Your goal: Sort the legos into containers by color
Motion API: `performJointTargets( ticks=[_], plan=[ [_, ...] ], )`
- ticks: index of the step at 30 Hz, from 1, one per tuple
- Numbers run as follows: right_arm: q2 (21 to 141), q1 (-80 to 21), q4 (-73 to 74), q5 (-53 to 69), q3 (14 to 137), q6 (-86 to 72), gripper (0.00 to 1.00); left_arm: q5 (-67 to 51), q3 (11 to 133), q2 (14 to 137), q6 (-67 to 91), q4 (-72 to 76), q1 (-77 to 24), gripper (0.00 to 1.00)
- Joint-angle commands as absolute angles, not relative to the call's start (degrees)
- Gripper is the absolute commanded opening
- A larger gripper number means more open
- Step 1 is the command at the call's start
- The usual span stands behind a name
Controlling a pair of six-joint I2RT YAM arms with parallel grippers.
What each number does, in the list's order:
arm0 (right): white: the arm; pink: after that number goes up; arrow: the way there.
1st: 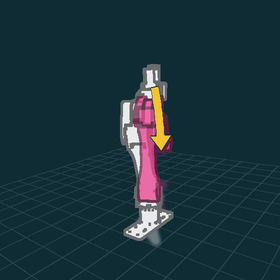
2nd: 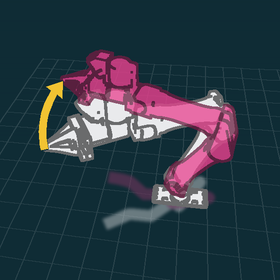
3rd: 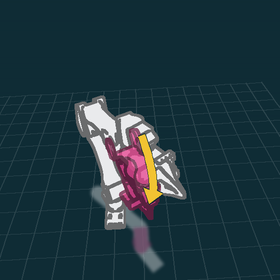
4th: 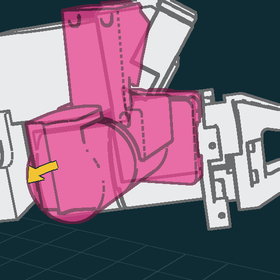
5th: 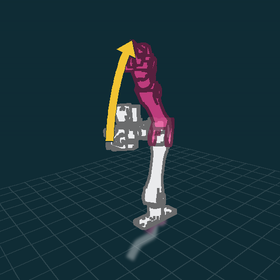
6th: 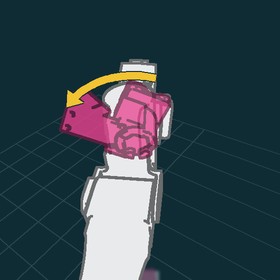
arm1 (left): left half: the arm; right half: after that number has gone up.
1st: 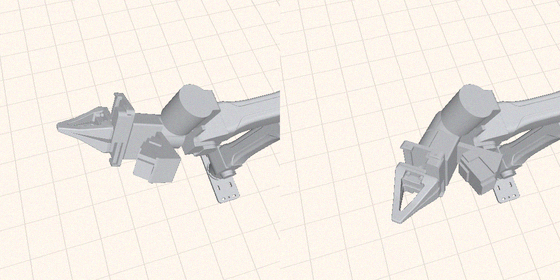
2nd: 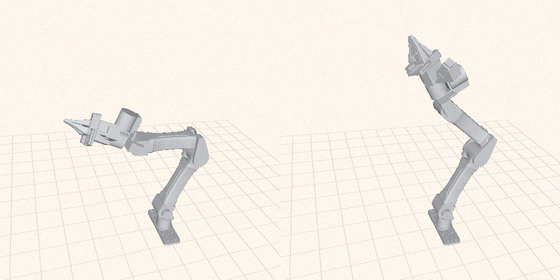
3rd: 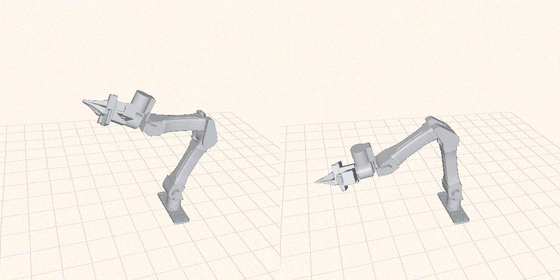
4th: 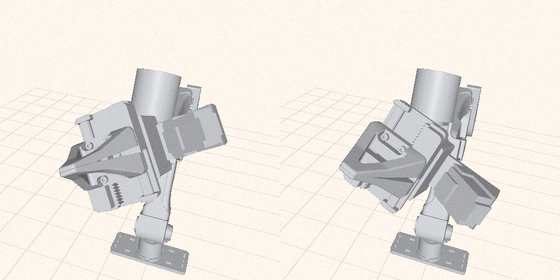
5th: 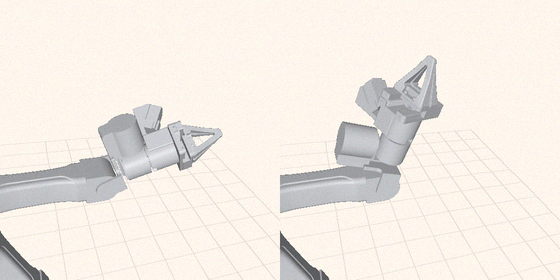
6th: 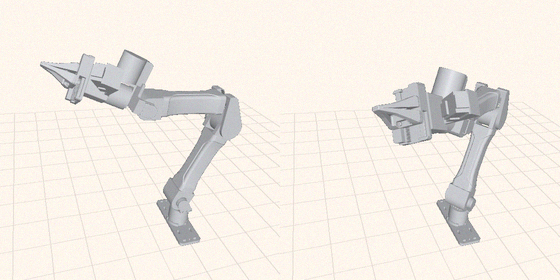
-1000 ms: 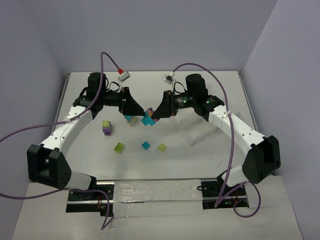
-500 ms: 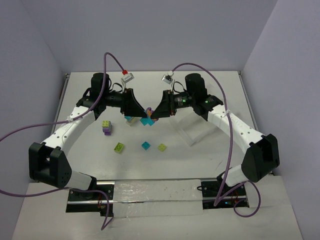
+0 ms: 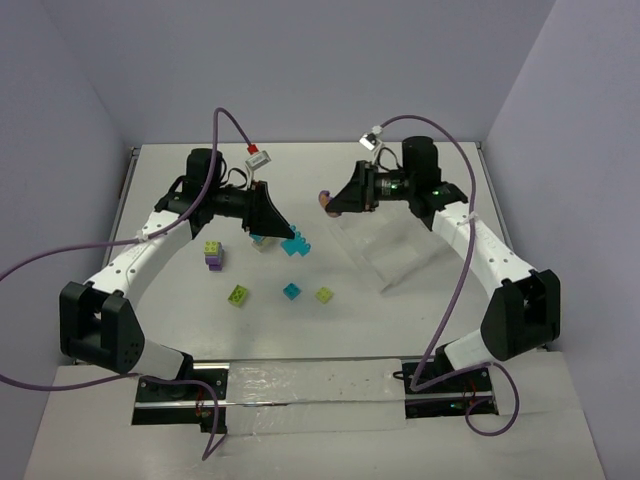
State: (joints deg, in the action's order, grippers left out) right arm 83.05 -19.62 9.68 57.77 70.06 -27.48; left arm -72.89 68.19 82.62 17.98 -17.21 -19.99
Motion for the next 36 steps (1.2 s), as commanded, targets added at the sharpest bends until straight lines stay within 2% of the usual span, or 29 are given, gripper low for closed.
performJointTargets(
  ticks=[1,3,5,8,11,15,21,26,29,35,36],
  plan=[
    [81.74,-15.20,12.65,54.36,72.69,-26.09,0.00,-73.30,70.75,83.23,14.69,-18.90,-20.04,0.00],
    [81.92,-14.31,16.22,50.51,73.93,-24.68,0.00,-72.93,70.58,83.41,15.93,-17.49,-19.95,0.00],
    [82.35,-12.22,22.76,30.84,75.93,-24.26,0.00,-70.32,71.19,83.76,18.01,-16.70,-19.95,0.00],
    [81.61,-10.25,26.80,11.72,75.22,-26.05,0.00,-66.50,71.98,83.74,19.90,-15.78,-19.97,0.00],
    [83.11,-8.21,28.53,-1.42,76.04,-24.77,0.00,-59.91,73.03,83.41,21.76,-16.21,-19.95,0.00],
    [87.49,-6.08,30.81,-7.40,78.68,-25.24,0.00,-54.02,74.69,83.11,22.59,-17.98,-19.95,0.00],
    [95.93,-3.98,30.08,-8.80,83.60,-24.98,0.00,-48.59,75.22,81.33,23.82,-18.08,-19.96,0.00],
    [102.93,-2.97,29.70,-9.20,88.52,-25.02,0.08,-43.28,76.12,79.99,23.92,-19.51,-19.95,0.00],
    [106.41,-2.74,30.29,-9.33,91.33,-24.80,0.17,-42.44,76.06,79.10,25.15,-18.79,-19.95,0.00],
    [109.86,-2.72,31.46,-9.32,94.75,-23.47,0.71,-41.66,76.03,78.31,26.10,-18.55,-19.95,0.00],
    [110.43,-2.72,31.63,-9.15,95.56,-23.22,0.76,-41.74,76.03,78.23,26.10,-18.63,-19.95,0.00]
  ],
)
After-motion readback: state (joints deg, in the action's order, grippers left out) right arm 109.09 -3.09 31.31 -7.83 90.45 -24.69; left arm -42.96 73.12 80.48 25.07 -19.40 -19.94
